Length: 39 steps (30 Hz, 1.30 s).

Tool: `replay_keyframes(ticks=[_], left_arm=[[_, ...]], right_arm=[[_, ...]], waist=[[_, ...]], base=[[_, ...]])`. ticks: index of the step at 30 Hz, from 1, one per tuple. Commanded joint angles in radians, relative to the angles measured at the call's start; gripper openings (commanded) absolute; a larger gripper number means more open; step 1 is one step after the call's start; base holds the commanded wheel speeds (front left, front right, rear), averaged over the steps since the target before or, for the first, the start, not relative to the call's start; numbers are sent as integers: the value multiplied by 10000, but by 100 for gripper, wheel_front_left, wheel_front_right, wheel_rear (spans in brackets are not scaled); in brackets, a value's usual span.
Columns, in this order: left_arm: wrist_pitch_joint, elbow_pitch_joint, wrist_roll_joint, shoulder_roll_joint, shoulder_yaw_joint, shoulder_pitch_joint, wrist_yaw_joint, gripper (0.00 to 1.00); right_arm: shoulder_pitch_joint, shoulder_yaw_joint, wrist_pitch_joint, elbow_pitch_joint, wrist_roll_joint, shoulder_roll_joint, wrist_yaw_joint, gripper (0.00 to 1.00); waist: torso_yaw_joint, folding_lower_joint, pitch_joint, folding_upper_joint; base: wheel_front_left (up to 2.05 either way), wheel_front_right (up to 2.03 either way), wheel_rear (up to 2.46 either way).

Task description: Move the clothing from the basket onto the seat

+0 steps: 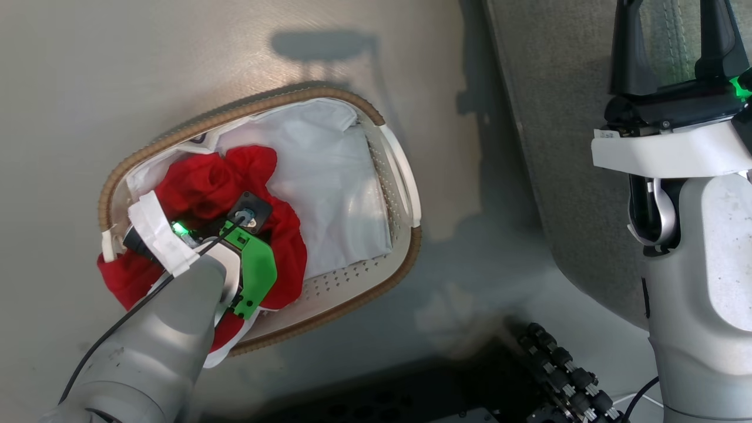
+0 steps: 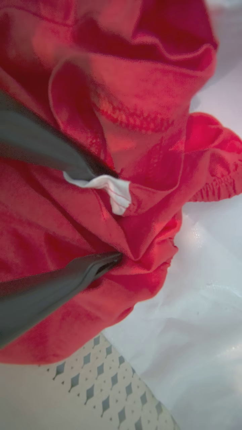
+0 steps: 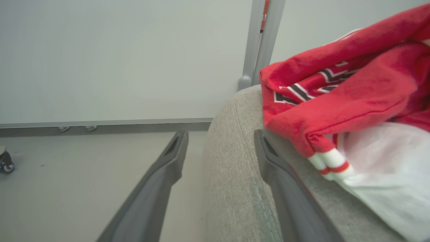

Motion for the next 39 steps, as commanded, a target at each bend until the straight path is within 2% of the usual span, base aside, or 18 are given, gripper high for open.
replay_keyframes(ticks=[1, 2, 3, 4, 13, 23, 25, 29, 34, 39], left_arm=[[74, 81, -151, 112, 13, 64, 7, 46], [100, 96, -191, 124, -6, 98, 7, 27], [101, 104, -257, 130, -34, 128, 7, 2], [103, 114, -324, 134, -56, 167, 7, 0], [-914, -140, -1098, -142, 150, 521, 7, 0], [-2093, -1209, -1878, -212, 361, 1322, 7, 0], [-2143, -1542, -1892, -116, 486, 1463, 39, 0], [-2157, -3053, -1817, 147, 1112, 1899, 366, 0], [-2155, -5116, -1342, 747, 1735, 2564, 710, 0], [-2157, -6602, -1011, 1332, 1996, 2921, 913, 0]], right_arm=[[-38, 23, -6, 6, 41, -23, -14, 100], [-14, 27, -6, 20, 59, -23, -14, 100], [20, 37, -6, 43, 66, -23, -14, 100], [48, 46, -6, 65, 69, -23, -14, 100], [434, 63, -6, 380, -88, -26, -14, 100], [1184, 259, -6, 869, -422, -29, -14, 100], [1345, 332, -6, 955, -458, -29, -14, 100], [1779, 501, -6, 1199, -566, -32, -14, 100], [2391, 653, -6, 1481, -655, -30, -14, 100], [2946, 764, -6, 1756, -729, -30, -14, 100]], waist=[[-205, -2, 133, 0], [-218, -2, 112, 0], [-226, -2, 74, 0], [-230, -2, 35, 0], [82, -2, -897, 0], [823, -2, -2942, 0], [945, -2, -3365, 0], [1156, -2, -4250, 0], [1335, -2, -5336, 0], [1434, -2, -6305, 0]], base=[[0, 0, 0], [0, 0, 0], [0, 0, 0], [0, 0, 0], [0, 0, 0], [0, 0, 0], [0, 0, 0], [0, 0, 0], [0, 0, 0], [0, 0, 0]])
